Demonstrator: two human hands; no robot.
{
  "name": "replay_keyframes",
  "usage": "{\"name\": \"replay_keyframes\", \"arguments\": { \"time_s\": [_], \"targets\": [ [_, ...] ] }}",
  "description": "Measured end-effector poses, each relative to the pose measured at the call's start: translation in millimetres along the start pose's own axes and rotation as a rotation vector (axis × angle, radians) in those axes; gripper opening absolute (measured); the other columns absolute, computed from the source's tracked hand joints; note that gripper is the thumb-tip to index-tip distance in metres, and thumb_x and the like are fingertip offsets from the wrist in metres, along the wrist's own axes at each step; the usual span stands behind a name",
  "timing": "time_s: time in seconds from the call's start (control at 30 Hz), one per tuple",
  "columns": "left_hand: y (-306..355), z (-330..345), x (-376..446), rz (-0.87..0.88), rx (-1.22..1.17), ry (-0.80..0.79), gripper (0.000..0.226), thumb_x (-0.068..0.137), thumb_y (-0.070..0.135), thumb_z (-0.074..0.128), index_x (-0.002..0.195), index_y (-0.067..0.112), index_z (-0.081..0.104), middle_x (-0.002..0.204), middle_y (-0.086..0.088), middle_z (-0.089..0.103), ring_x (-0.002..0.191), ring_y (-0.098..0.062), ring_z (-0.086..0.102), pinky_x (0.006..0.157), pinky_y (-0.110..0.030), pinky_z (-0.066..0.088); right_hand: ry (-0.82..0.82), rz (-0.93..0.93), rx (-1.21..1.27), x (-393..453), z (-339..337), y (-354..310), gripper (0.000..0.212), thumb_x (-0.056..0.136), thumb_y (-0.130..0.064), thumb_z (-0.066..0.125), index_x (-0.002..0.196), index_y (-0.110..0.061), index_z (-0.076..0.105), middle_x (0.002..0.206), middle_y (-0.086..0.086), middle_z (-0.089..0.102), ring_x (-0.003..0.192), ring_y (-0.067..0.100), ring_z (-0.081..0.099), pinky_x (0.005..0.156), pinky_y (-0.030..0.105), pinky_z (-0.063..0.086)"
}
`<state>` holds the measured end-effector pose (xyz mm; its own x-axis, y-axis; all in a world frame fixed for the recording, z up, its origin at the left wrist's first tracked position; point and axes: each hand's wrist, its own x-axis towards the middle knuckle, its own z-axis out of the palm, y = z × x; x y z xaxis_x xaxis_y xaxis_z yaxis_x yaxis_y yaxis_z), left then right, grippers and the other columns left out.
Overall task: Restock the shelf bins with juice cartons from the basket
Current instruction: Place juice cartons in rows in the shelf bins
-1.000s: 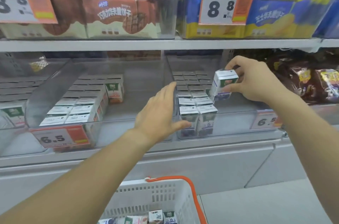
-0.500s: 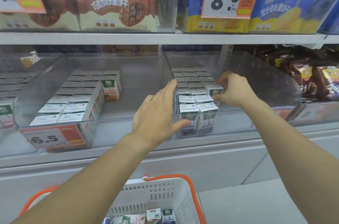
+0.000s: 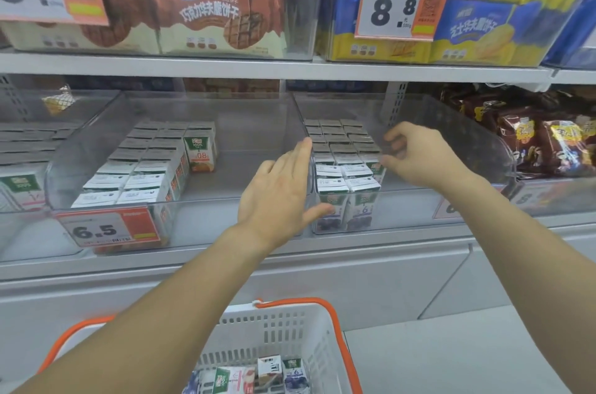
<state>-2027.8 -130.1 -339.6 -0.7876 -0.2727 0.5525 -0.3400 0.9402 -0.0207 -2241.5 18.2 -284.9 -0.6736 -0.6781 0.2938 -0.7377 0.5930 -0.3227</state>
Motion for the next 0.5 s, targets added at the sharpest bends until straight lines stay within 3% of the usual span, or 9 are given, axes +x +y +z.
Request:
{"name": "replay_keyframes", "arguments": {
  "time_s": [0.07, 0.13, 0.23, 0.3, 0.37, 0.5],
  "targets": [
    [0, 0, 0, 0.008, -0.032, 0.016, 0.106, 0.082, 0.072, 0.055, 0.154, 0.003, 0.02, 0.151, -0.007, 0.041, 0.137, -0.021, 0.039, 0.112, -0.036, 0.029, 0.106, -0.077, 0.061, -16, -11, -16, 0.031, 0.086, -0.028, 0.074, 0.114, -0.019, 0.062, 0.107, 0.001, 0.065, 0.084, 0.014, 0.065, 0.083, 0.033, 0.053],
    [1, -5, -6, -0.002, -0.223, 0.135, 0.085, 0.086, 0.054, 0.064, 0.147, 0.003, 0.035, 0.143, -0.009, 0.047, 0.133, -0.025, 0.042, 0.111, -0.038, 0.03, 0.187, -0.17, 0.17, -38, -21, -38, 0.021, 0.086, -0.022, 0.073, 0.104, -0.02, 0.064, 0.1, -0.002, 0.065, 0.077, 0.003, 0.065, 0.075, 0.02, 0.051],
    [7, -20, -37, 0.002, -0.45, 0.445, 0.034, 0.085, 0.017, 0.064, 0.117, 0.006, 0.059, 0.115, -0.007, 0.061, 0.11, -0.023, 0.054, 0.094, -0.036, 0.039, 0.288, -0.329, 0.349, -80, -24, -76, 0.008, 0.085, -0.011, 0.071, 0.089, -0.015, 0.065, 0.085, -0.006, 0.064, 0.074, 0.003, 0.062, 0.066, 0.009, 0.045],
    [11, -18, -75, -0.005, -0.539, 0.457, 0.017, 0.082, 0.006, 0.058, 0.099, 0.007, 0.061, 0.097, -0.004, 0.062, 0.093, -0.019, 0.055, 0.082, -0.031, 0.04, 0.253, -0.418, 0.418, -108, -10, -96, 0.01, 0.083, -0.005, 0.07, 0.083, -0.012, 0.063, 0.078, -0.007, 0.062, 0.07, 0.008, 0.06, 0.062, 0.012, 0.045],
    [12, 1, -119, -0.101, -0.614, 0.281, 0.014, 0.082, 0.005, 0.055, 0.094, 0.01, 0.059, 0.088, 0.003, 0.06, 0.082, -0.014, 0.053, 0.075, -0.029, 0.043, 0.082, -0.466, 0.419, -131, 18, -108, 0.012, 0.083, -0.006, 0.07, 0.082, -0.013, 0.06, 0.077, -0.005, 0.061, 0.069, 0.01, 0.06, 0.06, 0.014, 0.044],
    [9, 65, -217, -0.432, -0.695, -0.333, 0.017, 0.088, 0.012, 0.055, 0.103, 0.019, 0.057, 0.089, 0.006, 0.06, 0.08, -0.015, 0.056, 0.077, -0.04, 0.049, -0.348, -0.386, 0.389, -170, 93, -108, 0.014, 0.084, -0.012, 0.069, 0.094, -0.016, 0.06, 0.086, -0.004, 0.063, 0.067, 0.011, 0.062, 0.062, 0.016, 0.045]
  ]
}}
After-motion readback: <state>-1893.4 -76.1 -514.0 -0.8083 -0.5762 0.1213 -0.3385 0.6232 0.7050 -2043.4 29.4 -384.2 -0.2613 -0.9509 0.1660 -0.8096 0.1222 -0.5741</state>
